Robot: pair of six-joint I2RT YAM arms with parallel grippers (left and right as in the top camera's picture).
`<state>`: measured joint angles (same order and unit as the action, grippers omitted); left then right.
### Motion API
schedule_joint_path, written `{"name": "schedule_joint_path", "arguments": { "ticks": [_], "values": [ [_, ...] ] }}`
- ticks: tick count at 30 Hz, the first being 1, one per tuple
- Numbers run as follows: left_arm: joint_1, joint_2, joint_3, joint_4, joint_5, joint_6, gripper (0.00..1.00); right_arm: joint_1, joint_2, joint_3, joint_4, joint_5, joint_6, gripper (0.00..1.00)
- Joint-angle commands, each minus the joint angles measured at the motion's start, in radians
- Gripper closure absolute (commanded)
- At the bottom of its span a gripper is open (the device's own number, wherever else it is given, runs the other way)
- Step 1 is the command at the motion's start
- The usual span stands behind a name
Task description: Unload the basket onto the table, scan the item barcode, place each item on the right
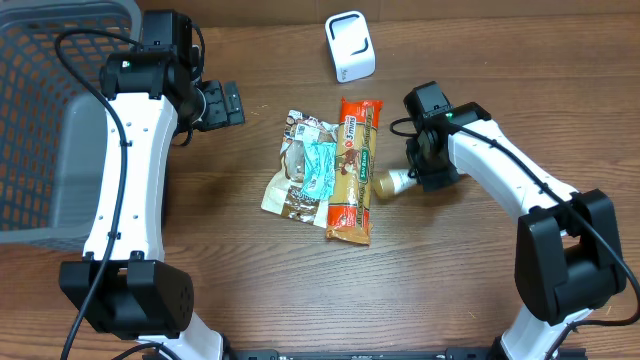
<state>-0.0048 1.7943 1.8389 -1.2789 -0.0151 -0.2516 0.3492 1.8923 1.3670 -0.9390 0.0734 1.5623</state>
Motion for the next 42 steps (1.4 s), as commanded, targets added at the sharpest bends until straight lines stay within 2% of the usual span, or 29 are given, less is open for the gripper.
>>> {"name": "schedule_joint_path", "arguments": {
  "ticks": [1,3,4,7,9,12,14,17,21,26,31,36,42],
  "values": [
    [-0.002,0.005,-0.006,0.001,0.005,0.02,0.0,0.002,-0.001,0.0,0.027,0.031,0.041,0.59],
    [-0.002,0.005,-0.006,0.001,0.005,0.02,0.0,0.002,-0.001,0.001,0.032,0.073,-0.094,0.32],
    [-0.002,0.005,-0.006,0.001,0.005,0.02,0.0,0.001,-0.002,0.005,0.043,0.097,-0.273,0.2],
    [-0.002,0.005,-0.006,0.001,0.005,0.02,0.0,-0.009,-0.002,0.035,0.071,0.09,-0.782,0.05],
    [-0.002,0.005,-0.006,0.001,0.005,0.02,0.0,-0.016,-0.003,0.074,0.055,0.085,-1.086,0.05],
    [-0.002,0.005,-0.006,0.002,0.005,0.02,0.0,-0.021,-0.003,0.13,0.002,0.084,-1.457,0.05],
    [-0.002,0.005,-0.006,0.001,0.005,0.02,0.0,-0.021,-0.003,0.14,0.0,0.084,-1.633,0.05],
    [-0.002,0.005,-0.006,0.001,0.005,0.02,0.0,-0.021,0.002,0.135,0.037,0.082,-1.885,0.21],
    [-0.002,0.005,-0.006,0.001,0.005,0.02,0.0,-0.039,0.026,0.126,0.051,0.003,-2.227,0.23],
    [-0.002,0.005,-0.006,0.001,0.005,0.02,0.0,-0.098,0.04,0.126,0.012,-0.03,-2.386,0.29],
    [-0.002,0.005,-0.006,0.001,0.005,0.02,0.0,-0.18,0.04,0.126,-0.064,-0.261,-2.57,0.39],
    [-0.002,0.005,-0.006,0.001,0.005,0.02,0.0,-0.204,0.042,0.126,-0.07,-0.433,-2.615,0.41],
    [-0.002,0.005,-0.006,0.001,0.005,0.02,0.01,-0.193,0.065,0.124,-0.082,-0.467,-2.639,0.43]
  ]
}}
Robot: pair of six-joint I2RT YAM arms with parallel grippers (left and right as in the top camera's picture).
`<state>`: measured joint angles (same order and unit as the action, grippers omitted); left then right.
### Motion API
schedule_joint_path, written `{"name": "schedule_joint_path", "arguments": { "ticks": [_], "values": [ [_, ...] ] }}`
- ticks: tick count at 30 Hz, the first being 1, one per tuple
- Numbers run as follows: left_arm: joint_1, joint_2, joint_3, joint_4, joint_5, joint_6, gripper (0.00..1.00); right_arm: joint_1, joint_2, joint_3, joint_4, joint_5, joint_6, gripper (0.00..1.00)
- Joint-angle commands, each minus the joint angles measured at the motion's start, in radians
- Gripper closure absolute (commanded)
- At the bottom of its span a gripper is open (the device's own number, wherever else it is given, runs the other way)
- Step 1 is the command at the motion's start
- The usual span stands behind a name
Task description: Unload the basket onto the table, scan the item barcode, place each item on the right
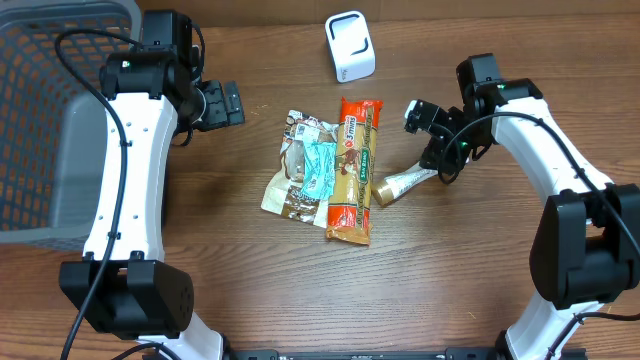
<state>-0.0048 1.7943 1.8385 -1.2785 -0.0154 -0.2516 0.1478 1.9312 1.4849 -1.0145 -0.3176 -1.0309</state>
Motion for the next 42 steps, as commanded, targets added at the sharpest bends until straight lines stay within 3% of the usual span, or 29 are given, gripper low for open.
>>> {"name": "schedule_joint_path", "arguments": {
  "ticks": [1,10,12,15,17,24,29,32,34,38,42],
  "values": [
    [-0.002,0.005,-0.005,0.001,0.005,0.02,0.0,0.008,0.033,0.006,-0.011,-0.075,-0.046,0.43],
    [-0.002,0.005,-0.005,0.001,0.005,0.02,0.0,0.008,0.131,0.006,-0.068,0.008,-0.049,0.47],
    [-0.002,0.005,-0.005,0.001,0.005,0.02,0.0,0.008,0.15,0.006,-0.067,0.013,-0.049,0.51],
    [-0.002,0.005,-0.005,0.001,0.006,0.02,0.0,0.008,0.162,0.006,-0.051,0.027,-0.048,0.68],
    [-0.002,0.005,-0.005,0.001,0.006,0.02,0.0,0.008,0.162,0.006,-0.032,0.037,-0.023,0.69],
    [-0.002,0.005,-0.005,0.001,0.005,0.02,0.0,0.008,0.162,0.006,-0.001,0.055,0.421,0.83],
    [-0.002,0.005,-0.005,0.001,0.005,0.02,0.0,0.009,0.162,0.006,-0.011,0.055,0.961,0.96],
    [-0.002,0.005,-0.005,0.001,0.006,0.02,0.0,0.009,0.162,0.006,-0.045,0.054,1.287,0.96],
    [-0.002,0.005,-0.005,0.001,0.006,0.02,0.0,0.008,0.162,0.007,-0.054,0.047,1.392,0.82],
    [-0.002,0.005,-0.005,0.001,0.005,0.02,0.0,0.0,0.162,0.015,-0.04,0.006,1.367,0.78],
    [-0.002,0.005,-0.005,0.001,0.006,0.02,0.0,-0.028,0.162,0.069,-0.084,-0.135,1.162,0.66]
  ]
}}
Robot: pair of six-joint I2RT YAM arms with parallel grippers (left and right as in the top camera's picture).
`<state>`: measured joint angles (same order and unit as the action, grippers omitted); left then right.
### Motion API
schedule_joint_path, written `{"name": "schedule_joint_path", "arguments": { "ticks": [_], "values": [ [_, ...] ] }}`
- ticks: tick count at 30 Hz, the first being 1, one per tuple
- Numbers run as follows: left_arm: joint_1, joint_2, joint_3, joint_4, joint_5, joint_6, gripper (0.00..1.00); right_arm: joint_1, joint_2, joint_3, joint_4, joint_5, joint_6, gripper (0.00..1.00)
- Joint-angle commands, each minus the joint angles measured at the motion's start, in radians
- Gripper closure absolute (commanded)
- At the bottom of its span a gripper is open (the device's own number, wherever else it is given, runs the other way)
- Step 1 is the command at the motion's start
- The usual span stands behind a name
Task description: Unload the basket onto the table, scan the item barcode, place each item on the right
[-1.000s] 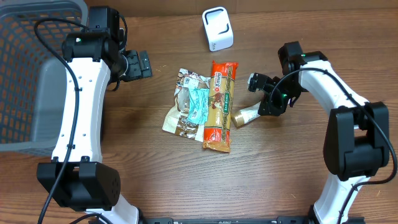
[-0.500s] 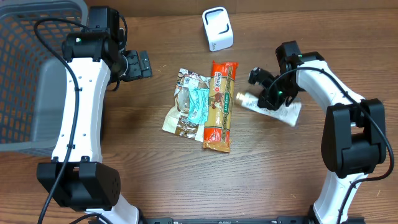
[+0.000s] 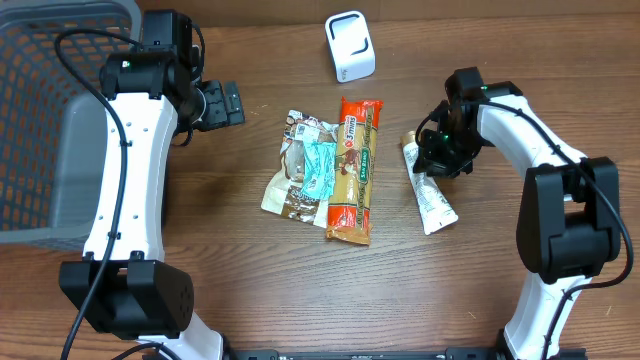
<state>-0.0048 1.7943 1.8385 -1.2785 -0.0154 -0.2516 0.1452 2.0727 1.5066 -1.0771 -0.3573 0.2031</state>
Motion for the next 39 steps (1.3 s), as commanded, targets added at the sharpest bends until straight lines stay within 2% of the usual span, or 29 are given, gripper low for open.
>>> {"name": "schedule_joint_path", "arguments": {
  "ticks": [1,5,8,11,14,25,28,31,32,33,34,35,37,39],
  "values": [
    [-0.002,0.005,-0.005,0.001,0.006,0.02,0.0,-0.035,0.02,0.072,-0.047,-0.107,-0.108,0.6],
    [-0.002,0.005,-0.005,0.001,0.006,0.02,0.0,-0.067,0.006,0.166,-0.149,-0.108,-0.216,0.4],
    [-0.002,0.005,-0.005,0.001,0.005,0.02,0.01,-0.084,-0.009,0.2,-0.22,-0.108,-0.312,0.15],
    [-0.002,0.005,-0.005,0.001,0.005,0.02,0.0,-0.087,-0.005,0.19,-0.307,-0.108,-0.494,0.11],
    [-0.002,0.005,-0.005,0.001,0.005,0.02,0.0,-0.084,-0.003,0.133,-0.314,-0.108,-0.573,0.09],
    [-0.002,0.005,-0.005,0.001,0.006,0.02,0.0,-0.082,-0.002,-0.114,-0.173,-0.138,-0.571,0.14],
    [-0.002,0.005,-0.005,0.001,0.006,0.02,0.0,-0.082,-0.002,-0.156,-0.122,-0.172,-0.57,0.22],
    [-0.002,0.005,-0.005,0.001,0.006,0.02,0.0,-0.082,-0.002,-0.172,-0.089,-0.193,-0.544,0.36],
    [-0.002,0.005,-0.005,0.001,0.005,0.02,0.01,-0.082,-0.002,-0.172,-0.08,-0.195,-0.517,0.51],
    [-0.002,0.005,-0.005,0.001,0.005,0.02,0.0,-0.082,-0.002,-0.172,-0.074,-0.195,-0.499,0.72],
    [-0.002,0.005,-0.005,0.001,0.006,0.02,0.0,-0.082,-0.002,-0.172,-0.071,-0.195,-0.492,0.85],
    [-0.002,0.005,-0.005,0.001,0.006,0.02,0.0,-0.082,-0.002,-0.172,-0.068,-0.196,-0.491,0.91],
    [-0.002,0.005,-0.005,0.001,0.005,0.02,0.0,-0.082,-0.002,-0.172,-0.064,-0.195,-0.491,0.96],
    [-0.002,0.005,-0.005,0.001,0.005,0.02,0.0,-0.084,-0.002,-0.169,-0.063,-0.199,-0.486,0.96]
  ]
}}
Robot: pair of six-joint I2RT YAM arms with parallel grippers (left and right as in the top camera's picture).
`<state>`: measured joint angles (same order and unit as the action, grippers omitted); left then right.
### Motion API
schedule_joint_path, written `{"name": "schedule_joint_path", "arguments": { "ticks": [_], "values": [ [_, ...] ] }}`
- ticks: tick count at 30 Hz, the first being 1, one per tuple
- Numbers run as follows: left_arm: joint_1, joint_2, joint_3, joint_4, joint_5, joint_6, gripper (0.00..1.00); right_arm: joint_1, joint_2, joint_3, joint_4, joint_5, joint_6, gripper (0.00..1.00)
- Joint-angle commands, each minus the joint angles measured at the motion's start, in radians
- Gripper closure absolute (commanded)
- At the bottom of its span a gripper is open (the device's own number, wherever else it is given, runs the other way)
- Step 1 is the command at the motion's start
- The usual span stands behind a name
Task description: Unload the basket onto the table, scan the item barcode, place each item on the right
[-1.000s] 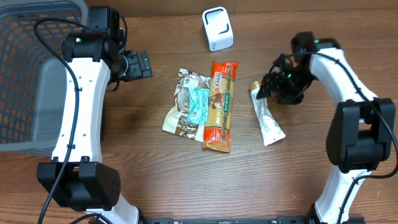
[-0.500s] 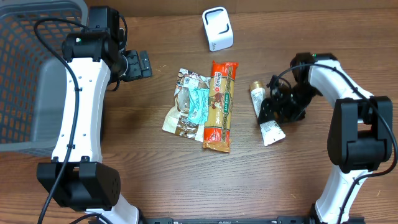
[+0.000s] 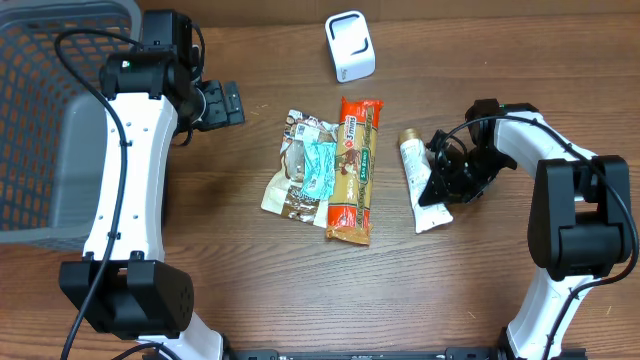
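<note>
A white tube with a gold cap [image 3: 418, 172] lies on the wooden table right of centre, cap pointing away from me. My right gripper [image 3: 434, 172] reaches in from the right and lies over the tube's lower half. Its fingers look spread, one near the upper part and one near the flat end, so it reads as open. The white barcode scanner [image 3: 350, 46] stands at the back centre. My left gripper [image 3: 232, 103] hangs open at the back left, holding nothing and far from the tube.
An orange snack bar [image 3: 355, 165] and a crumpled teal and brown wrapper [image 3: 303, 165] lie in the middle, just left of the tube. A grey mesh basket [image 3: 50, 110] fills the far left. The left arm [image 3: 135, 170] runs down the left side.
The right gripper has turned and shifted slightly down and right, now reaching the tube from the right with spread fingers. The tube lies in nearly the same spot. The left arm is unchanged.
The right gripper first held the tube beside the orange bar, cap towards the bar. Then the tube pointed diagonally with the gripper further right. Later it lay turned, cap to the back, under the gripper. Now the gripper sits over it from the right.
</note>
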<state>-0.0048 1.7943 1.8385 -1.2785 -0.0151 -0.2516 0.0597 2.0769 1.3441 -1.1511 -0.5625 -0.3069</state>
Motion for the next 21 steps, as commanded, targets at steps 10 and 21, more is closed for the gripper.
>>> {"name": "schedule_joint_path", "arguments": {
  "ticks": [10,21],
  "values": [
    [-0.002,0.005,-0.005,0.001,0.005,0.02,0.0,-0.095,-0.082,0.094,0.002,-0.326,0.039,0.96],
    [-0.002,0.005,-0.005,0.001,0.005,0.02,0.0,-0.097,-0.378,0.14,-0.117,-0.51,-0.062,0.96]
  ]
}}
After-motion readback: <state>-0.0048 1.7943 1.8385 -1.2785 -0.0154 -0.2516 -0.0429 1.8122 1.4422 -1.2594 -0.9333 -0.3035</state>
